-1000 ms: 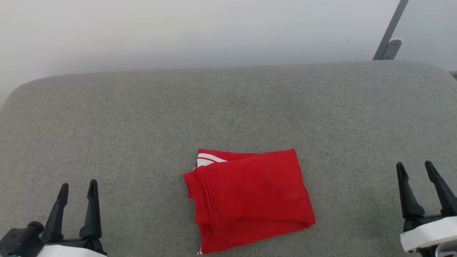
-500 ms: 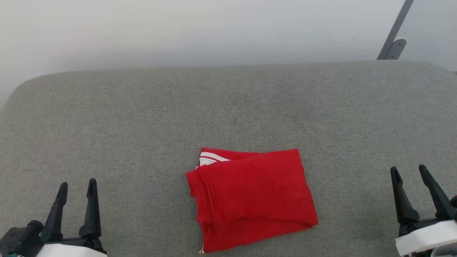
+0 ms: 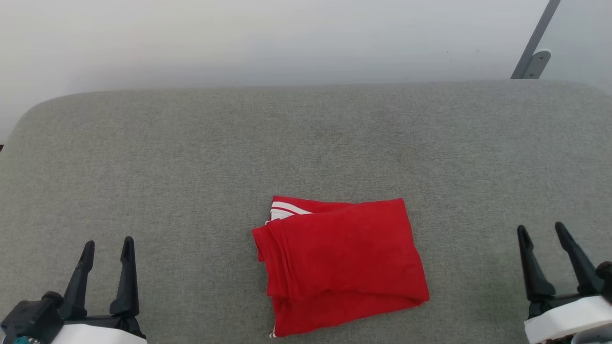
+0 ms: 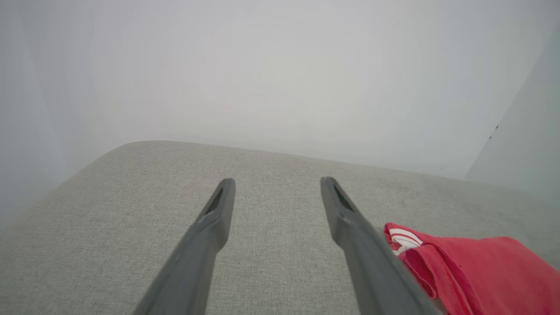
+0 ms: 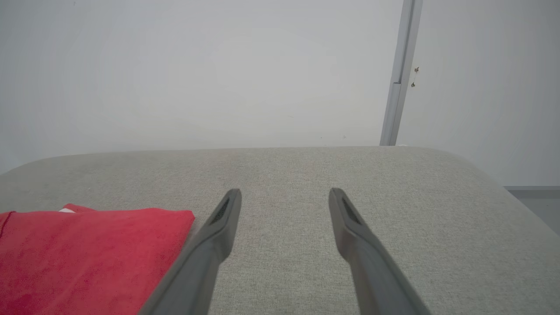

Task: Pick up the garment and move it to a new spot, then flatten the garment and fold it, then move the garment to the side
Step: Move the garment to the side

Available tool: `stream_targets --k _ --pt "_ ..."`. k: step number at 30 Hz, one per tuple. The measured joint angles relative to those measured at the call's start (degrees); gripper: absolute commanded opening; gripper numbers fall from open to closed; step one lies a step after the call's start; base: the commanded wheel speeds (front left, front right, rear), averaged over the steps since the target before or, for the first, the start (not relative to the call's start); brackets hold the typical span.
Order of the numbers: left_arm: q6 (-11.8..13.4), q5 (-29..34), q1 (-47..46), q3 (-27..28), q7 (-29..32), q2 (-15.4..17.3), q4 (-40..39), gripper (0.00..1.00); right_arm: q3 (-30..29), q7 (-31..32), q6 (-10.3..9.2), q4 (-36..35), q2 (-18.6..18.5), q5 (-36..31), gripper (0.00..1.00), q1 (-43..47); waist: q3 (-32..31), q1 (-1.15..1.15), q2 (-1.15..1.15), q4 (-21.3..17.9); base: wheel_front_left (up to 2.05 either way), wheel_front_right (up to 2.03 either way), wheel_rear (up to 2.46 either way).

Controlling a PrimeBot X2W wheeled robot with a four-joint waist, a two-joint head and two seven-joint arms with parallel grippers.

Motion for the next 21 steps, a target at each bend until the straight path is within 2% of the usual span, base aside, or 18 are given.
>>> stream_targets --k 8,13,15,16,18,21 --pt "0.0 0.3 -0.1 -0.7 0.0 0.3 -0.2 1.0 6.0 0.2 0.0 1.7 -2.1 2.3 1.0 -1.3 0.1 0.0 0.0 1.3 0.0 0.0 0.0" --pt "0.0 -0.1 -0.5 -1.1 0.0 0.5 -0.5 1.0 13.9 6.2 0.0 1.7 -6.2 7.1 1.0 -5.1 0.9 0.0 0.0 3.1 0.0 0.0 0.0" --pt "0.0 -0.1 -0.7 -1.2 0.0 0.5 -0.6 1.0 15.0 7.7 0.0 1.7 -6.8 8.5 1.0 -5.9 1.1 0.0 0.0 3.5 0.0 0.0 0.0" --pt "0.0 -0.2 -1.2 -1.6 0.0 0.6 -0.6 1.0 17.6 11.4 0.0 1.5 -8.5 10.7 1.0 -7.5 1.6 0.0 0.0 4.3 0.0 0.0 0.0" --pt "0.0 -0.2 -1.3 -1.7 0.0 0.5 -0.7 1.0 18.7 13.2 0.0 1.4 -9.3 11.9 1.0 -8.3 1.8 0.0 0.0 4.7 0.0 0.0 0.0" --pt "0.0 -0.3 -1.5 -2.0 0.0 0.3 -0.6 1.0 21.4 19.3 0.0 1.0 -11.7 15.6 1.0 -10.5 2.6 0.0 0.0 5.9 0.0 0.0 0.0"
